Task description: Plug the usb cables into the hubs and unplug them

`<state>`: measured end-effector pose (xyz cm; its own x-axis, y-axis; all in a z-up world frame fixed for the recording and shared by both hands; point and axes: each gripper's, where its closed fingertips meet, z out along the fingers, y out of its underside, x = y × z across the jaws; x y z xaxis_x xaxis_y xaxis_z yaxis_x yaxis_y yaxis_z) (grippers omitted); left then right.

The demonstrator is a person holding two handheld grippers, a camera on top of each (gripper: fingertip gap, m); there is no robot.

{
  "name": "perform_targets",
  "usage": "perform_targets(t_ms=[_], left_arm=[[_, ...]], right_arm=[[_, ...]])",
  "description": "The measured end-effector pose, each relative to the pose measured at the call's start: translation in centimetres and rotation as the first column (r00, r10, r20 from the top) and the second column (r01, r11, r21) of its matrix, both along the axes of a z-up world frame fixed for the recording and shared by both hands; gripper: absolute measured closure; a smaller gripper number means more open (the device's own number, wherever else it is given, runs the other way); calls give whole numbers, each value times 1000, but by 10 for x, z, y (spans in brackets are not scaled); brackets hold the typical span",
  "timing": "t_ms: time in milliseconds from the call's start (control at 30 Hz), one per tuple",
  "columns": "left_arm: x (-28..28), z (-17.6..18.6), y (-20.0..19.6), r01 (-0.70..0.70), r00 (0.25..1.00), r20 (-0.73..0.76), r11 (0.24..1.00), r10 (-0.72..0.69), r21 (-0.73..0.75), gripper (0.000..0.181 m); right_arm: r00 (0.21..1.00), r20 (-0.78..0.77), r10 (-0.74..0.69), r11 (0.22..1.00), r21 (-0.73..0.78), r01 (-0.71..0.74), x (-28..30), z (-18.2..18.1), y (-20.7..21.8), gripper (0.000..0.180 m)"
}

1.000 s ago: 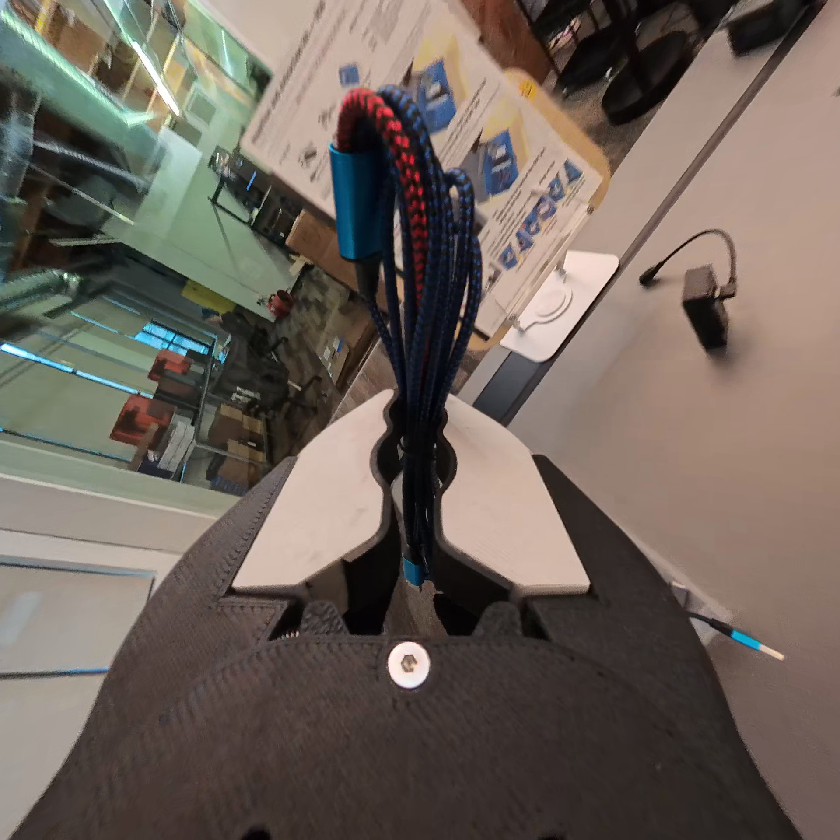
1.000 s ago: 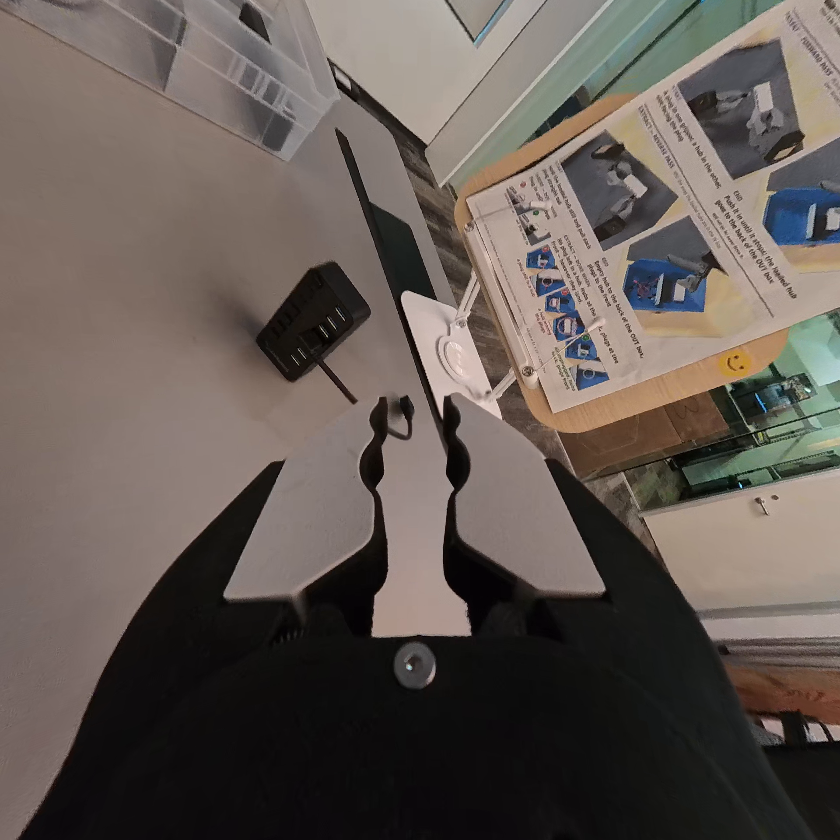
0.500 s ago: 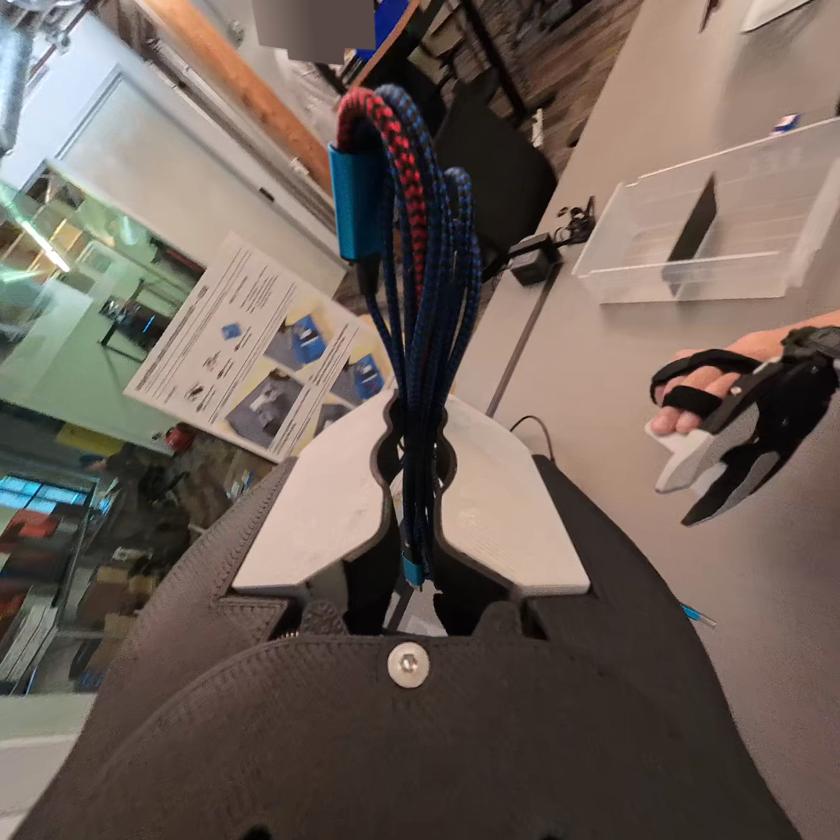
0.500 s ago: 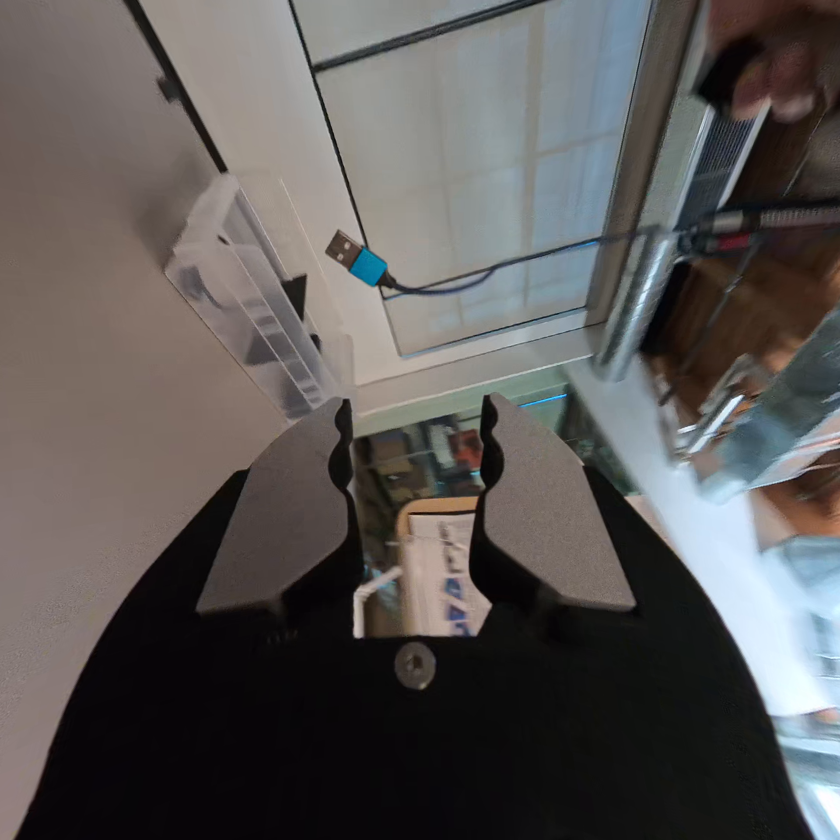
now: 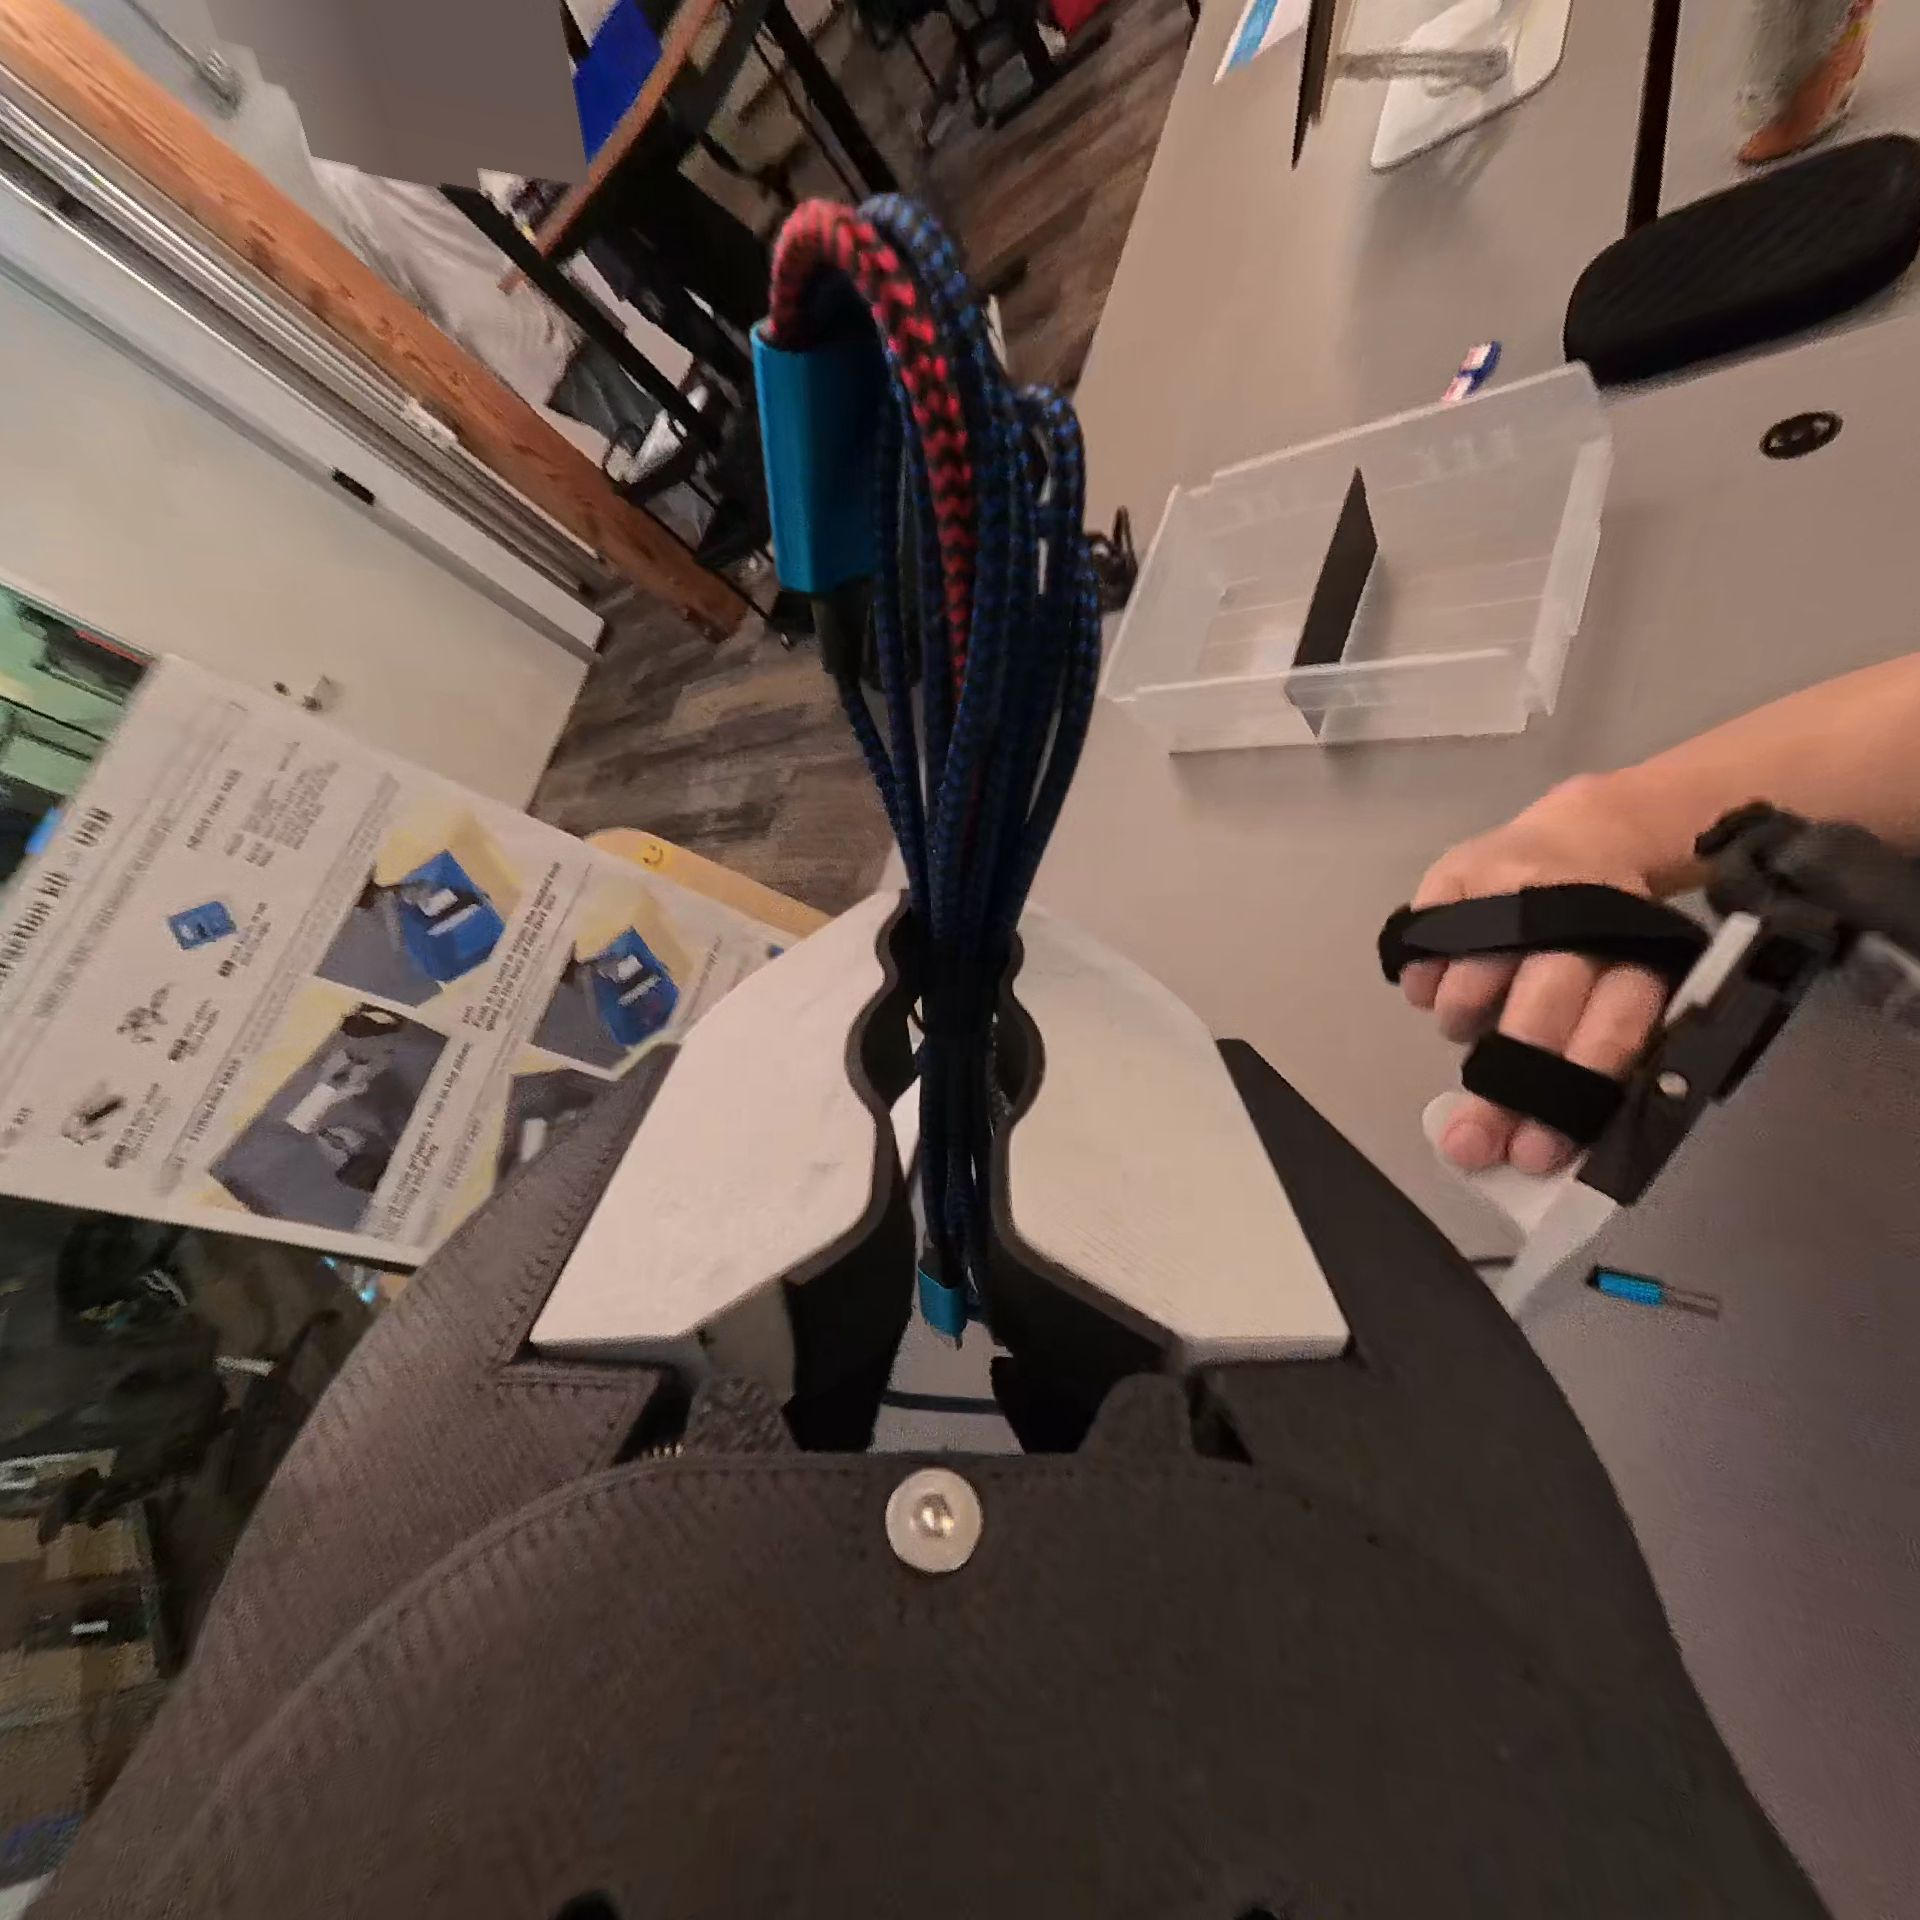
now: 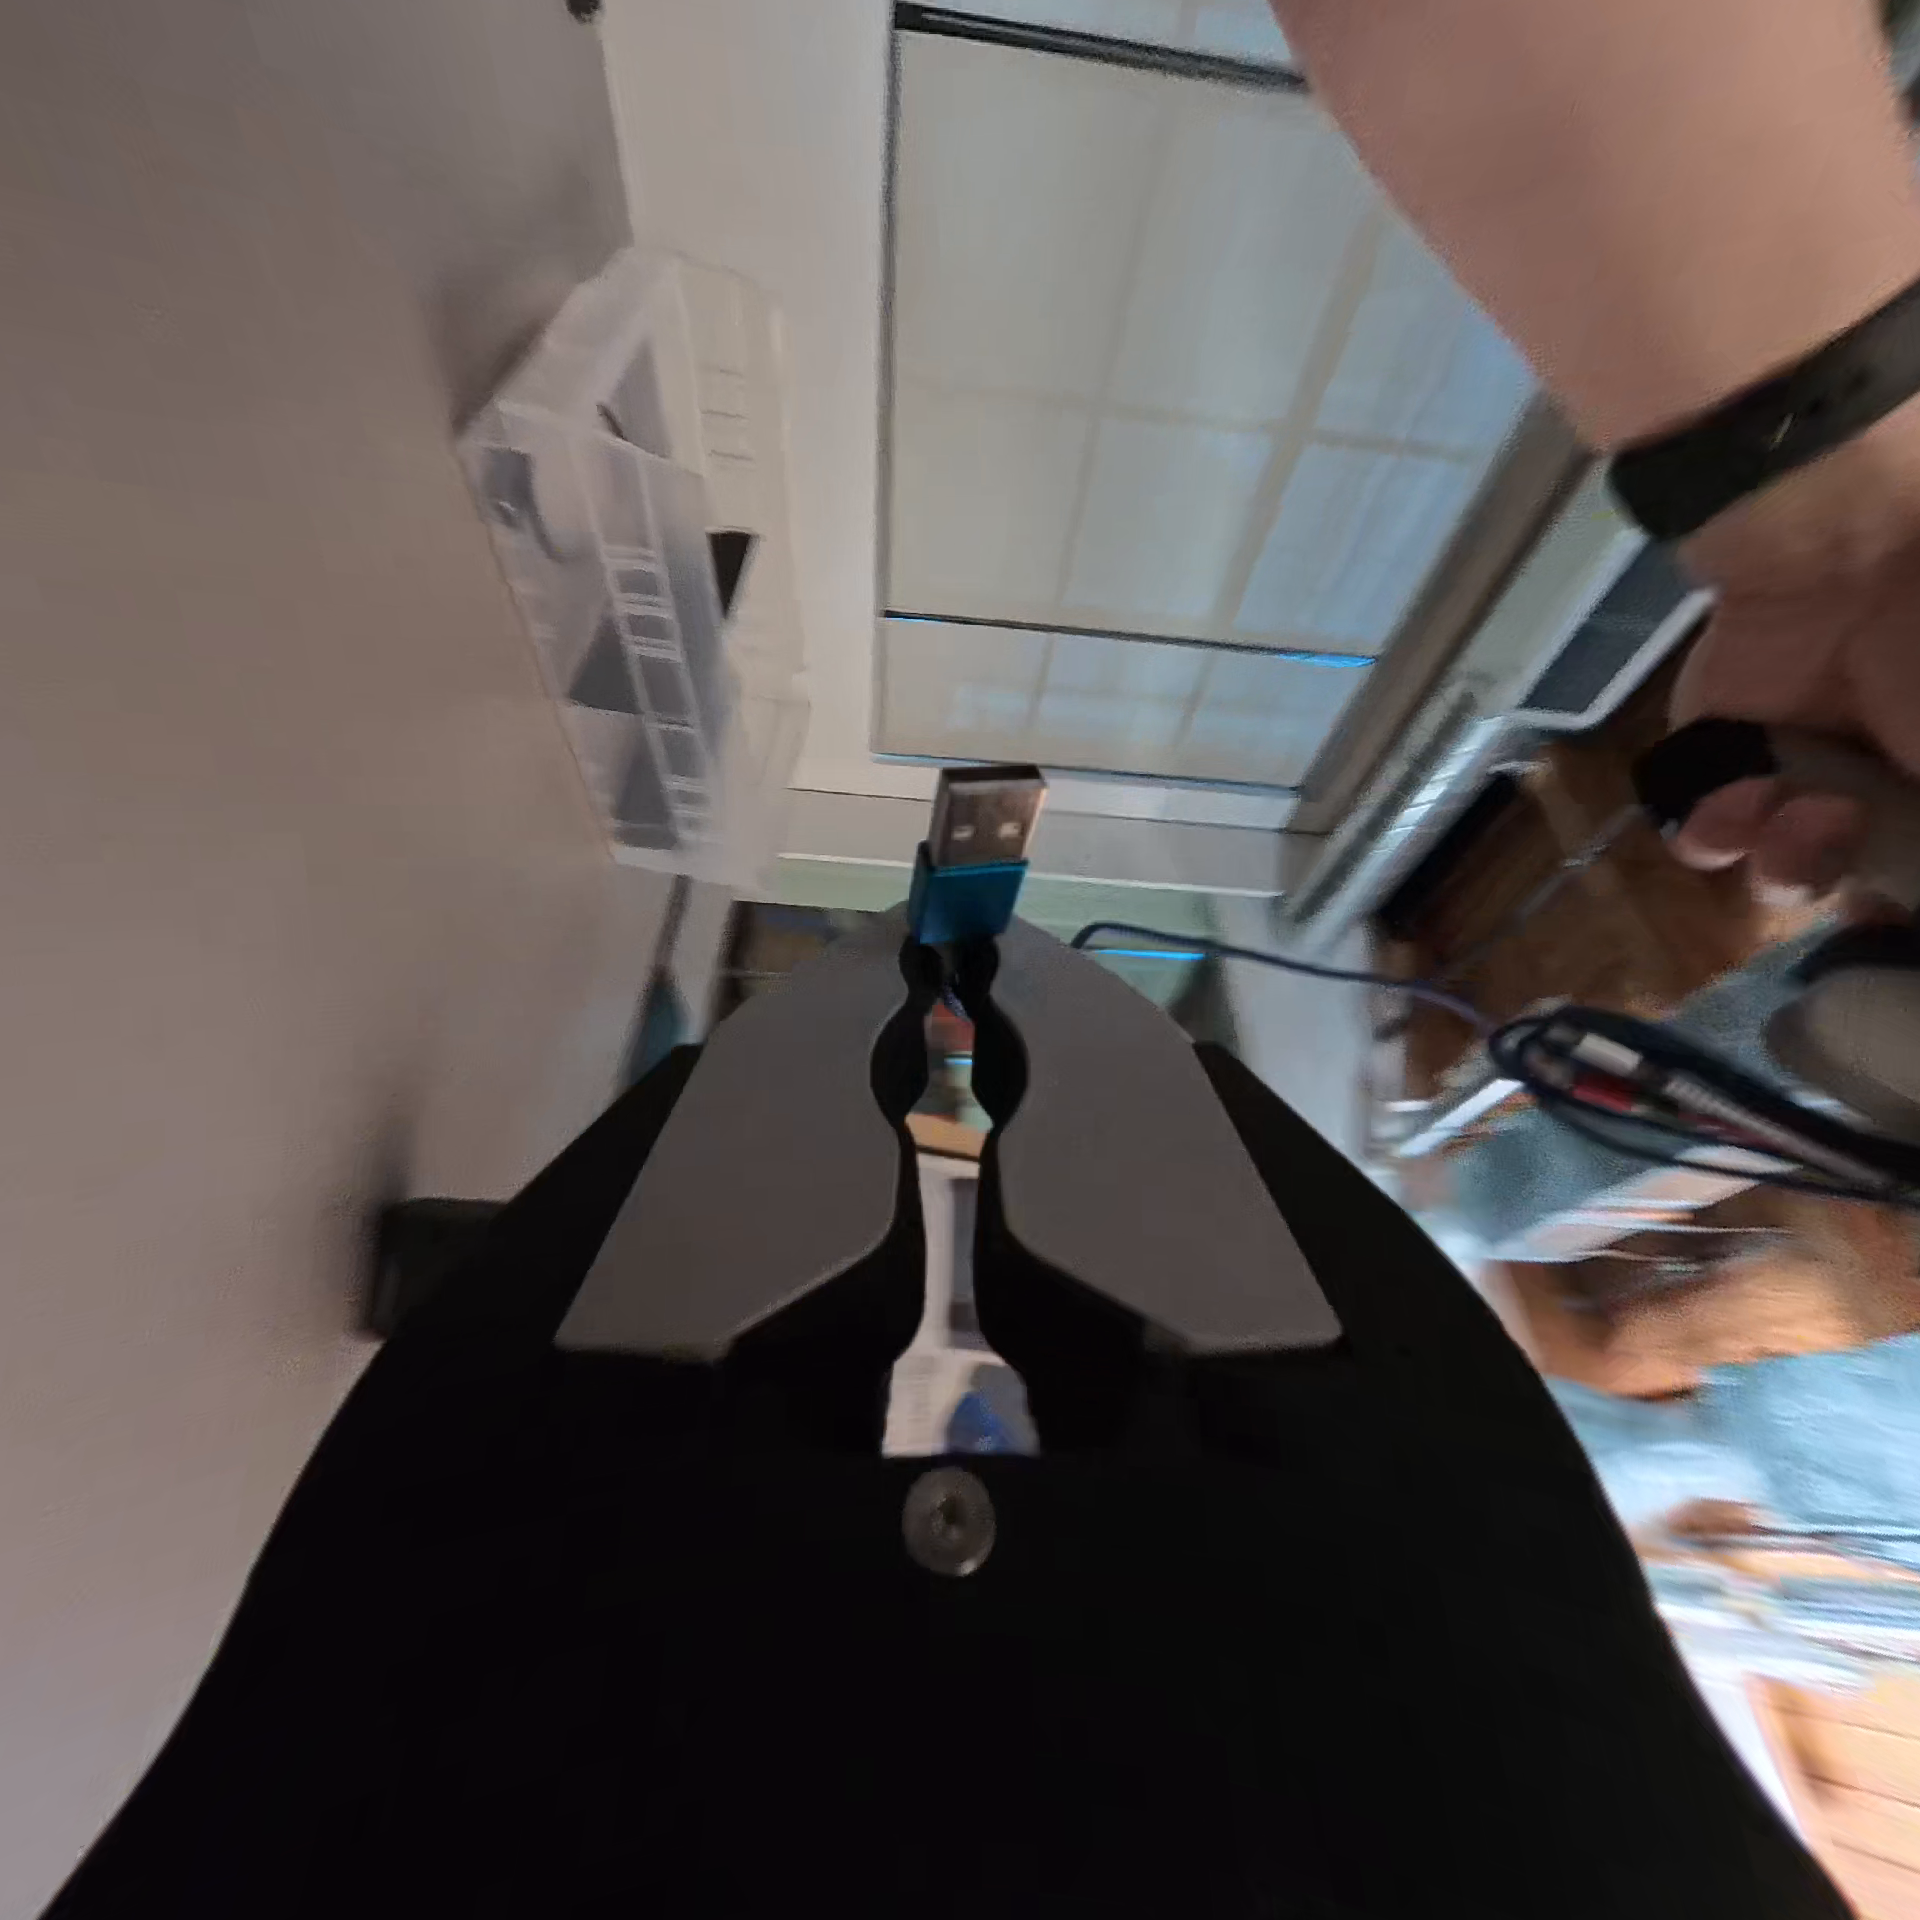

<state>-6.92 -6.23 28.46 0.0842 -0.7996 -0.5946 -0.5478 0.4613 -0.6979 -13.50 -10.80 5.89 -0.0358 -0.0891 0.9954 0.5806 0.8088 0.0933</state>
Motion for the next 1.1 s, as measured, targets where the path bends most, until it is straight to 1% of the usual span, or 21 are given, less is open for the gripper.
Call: perform_targets(t_ms=[67, 100, 167, 233, 267, 300, 367, 433, 467, 500, 533, 600, 633, 700, 767, 800, 867, 900, 933, 1000, 1100], left_arm=[[0, -28, 10, -22, 999, -27, 997, 20, -73, 171], [-1, -46, 15, -39, 999, -41, 992, 35, -117, 170], [-2, -86, 22, -64, 998, -42, 974, 57, -219, 171], [3, -129, 17, -39, 999, 14, 929, 47, -369, 171], [6, -153, 11, -17, 998, 46, 886, 44, -463, 171], [11, -178, 6, 3, 995, 83, 833, 51, -553, 171], [21, -228, -4, 52, 987, 146, 710, 72, -703, 171], [34, -278, -15, 104, 983, 174, 578, 65, -809, 170], [41, -299, -20, 131, 982, 181, 527, 45, -840, 170], [47, -317, -24, 142, 982, 184, 497, 36, -856, 167], [53, -331, -25, 146, 981, 189, 489, 40, -860, 160], [60, -350, -24, 133, 982, 181, 503, 48, -854, 135], [61, -357, -22, 114, 985, 167, 530, 52, -840, 130], [57, -364, -11, 56, 988, 133, 604, 83, -795, 118], [47, -361, 5, -3, 981, 127, 672, 143, -740, 116], [42, -356, 11, -14, 977, 137, 695, 162, -719, 117], [32, -343, 16, -16, 968, 169, 718, 185, -696, 120], [28, -335, 16, -8, 962, 192, 723, 194, -691, 120], [24, -327, 16, 8, 955, 222, 725, 199, -688, 123], [19, -310, 12, 52, 939, 279, 715, 204, -697, 127], [15, -288, 2, 108, 920, 341, 715, 191, -691, 132]], right_arm=[[1000, 5, 21, 979, -202, -19, 9, 2, -6, 177], [999, 23, 25, 945, -327, -17, 16, 2, -10, 177], [999, 34, 14, 828, -561, 7, 34, 5, -19, 176], [998, 19, 58, 657, -753, -24, 55, 8, -34, 177], [999, 7, 47, 600, -800, -22, 67, 11, -35, 177], [999, -17, 39, 562, -826, -36, 79, 15, -33, 177], [997, -60, 43, 473, -878, -74, 102, 19, -33, 178], [992, -118, 35, 383, -916, -123, 121, 24, -31, 178], [990, -140, 28, 340, -930, -141, 129, 26, -31, 178], [987, -159, 19, 302, -940, -157, 136, 26, -29, 178], [986, -170, 1, 275, -948, -163, 142, 26, -26, 178], [985, -156, -72, 239, -962, -135, 153, 19, -12, 177], [984, -141, -109, 224, -968, -114, 158, 14, -5, 178], [976, -121, -182, 220, -972, -79, 165, 7, 12, 178], [965, -131, -228, 203, -976, -85, 167, 6, 22, 178], [957, -134, -257, 209, -975, -81, 167, 6, 29, 178], [927, -132, -352, 293, -956, -25, 168, 8, 50, 178], [923, -121, -364, 327, -945, 4, 165, 8, 54, 178], [928, -108, -356, 355, -935, 27, 159, 7, 54, 178], [930, -84, -357, 445, -891, 90, 147, 8, 57, 178], [957, -25, -287, 552, -822, 144, 124, 4, 46, 178]])
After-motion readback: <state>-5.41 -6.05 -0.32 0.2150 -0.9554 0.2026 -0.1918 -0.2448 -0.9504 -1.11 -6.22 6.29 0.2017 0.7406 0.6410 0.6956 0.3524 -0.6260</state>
